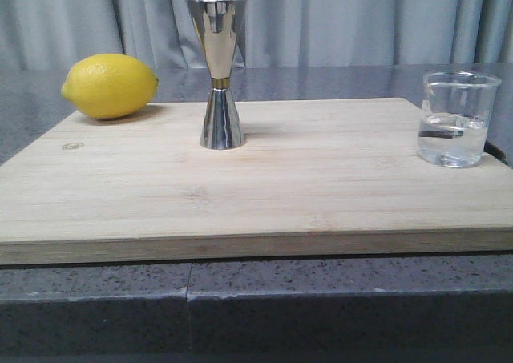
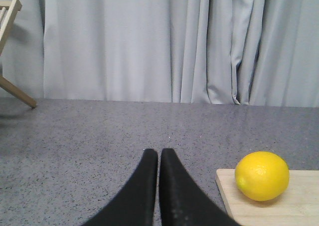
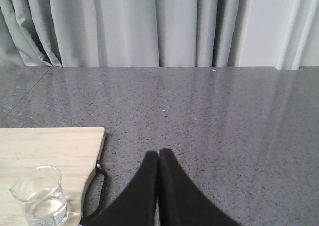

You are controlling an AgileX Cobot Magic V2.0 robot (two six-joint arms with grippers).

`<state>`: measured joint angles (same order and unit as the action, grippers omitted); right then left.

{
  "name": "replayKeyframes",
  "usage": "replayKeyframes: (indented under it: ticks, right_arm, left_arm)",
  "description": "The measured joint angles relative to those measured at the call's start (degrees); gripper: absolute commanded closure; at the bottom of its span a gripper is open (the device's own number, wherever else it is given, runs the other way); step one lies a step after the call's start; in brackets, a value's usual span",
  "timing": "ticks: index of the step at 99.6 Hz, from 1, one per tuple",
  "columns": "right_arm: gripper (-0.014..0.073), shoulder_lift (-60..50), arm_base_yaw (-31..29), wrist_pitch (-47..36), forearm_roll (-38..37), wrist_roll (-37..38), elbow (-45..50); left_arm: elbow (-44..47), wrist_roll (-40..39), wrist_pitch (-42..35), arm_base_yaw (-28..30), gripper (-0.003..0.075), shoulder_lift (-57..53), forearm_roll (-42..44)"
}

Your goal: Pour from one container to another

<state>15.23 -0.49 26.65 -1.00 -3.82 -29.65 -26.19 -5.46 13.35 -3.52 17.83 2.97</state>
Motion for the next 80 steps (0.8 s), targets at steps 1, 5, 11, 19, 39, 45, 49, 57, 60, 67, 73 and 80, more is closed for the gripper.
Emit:
replayKeyframes:
  ticks: [1, 5, 11, 19, 39, 45, 49, 57, 60, 67, 73, 80]
  right_arm:
    - [0.0657, 0.0, 0.0, 0.0, 0.0, 0.0, 0.0]
    - [0.0657, 0.3, 0.0, 0.0, 0.0, 0.0, -0.2]
    - [0.0657, 0.4, 0.0, 0.0, -0.1, 0.0, -0.2]
    - [0.0657, 0.4, 0.0, 0.0, -0.2, 0.0, -0.2]
    - [0.0657, 0.4, 0.0, 0.0, -0.2, 0.0, -0.2]
    - [0.0657, 0.4, 0.0, 0.0, -0.2, -0.1, -0.2]
    - [0.0657, 0.4, 0.0, 0.0, -0.2, -0.1, -0.2]
    - [0.0657, 0.4, 0.0, 0.0, -0.2, -0.2, -0.2]
    - [0.0657, 0.4, 0.0, 0.0, -0.2, -0.2, -0.2]
    - [0.0657, 0.4, 0.0, 0.0, -0.2, -0.2, -0.2]
    - [0.0648, 0.4, 0.0, 0.0, -0.2, -0.2, -0.2]
    - [0.0578, 0.4, 0.0, 0.0, -0.2, 0.6, -0.2]
  left_arm:
    - [0.0, 0.0, 0.0, 0.0, 0.0739, 0.1, 0.0]
    - [0.0, 0.0, -0.4, 0.0, 0.0739, 0.7, 0.0]
    - [0.0, 0.0, -0.6, 0.0, 0.0739, 0.9, 0.0]
    - [0.0, 0.0, -0.7, 0.0, 0.0739, 1.1, 0.0]
    - [0.0, 0.0, -0.9, 0.0, 0.0739, 1.1, 0.0]
    - [0.0, 0.0, -0.9, 0.0, 0.0739, 1.1, 0.0]
    - [0.0, 0.0, -1.0, 0.0, 0.0739, 1.1, 0.0]
    - [0.0, 0.0, -1.0, 0.0, 0.0739, 1.1, 0.0]
    - [0.0, 0.0, -1.0, 0.0, 0.0739, 1.1, 0.0]
    - [0.0, 0.0, -1.0, 0.0, 0.0739, 1.1, 0.0]
    - [0.0, 0.0, -1.0, 0.0, 0.0734, 1.1, 0.0]
    - [0.0, 0.0, -1.0, 0.0, 0.0677, 1.1, 0.0]
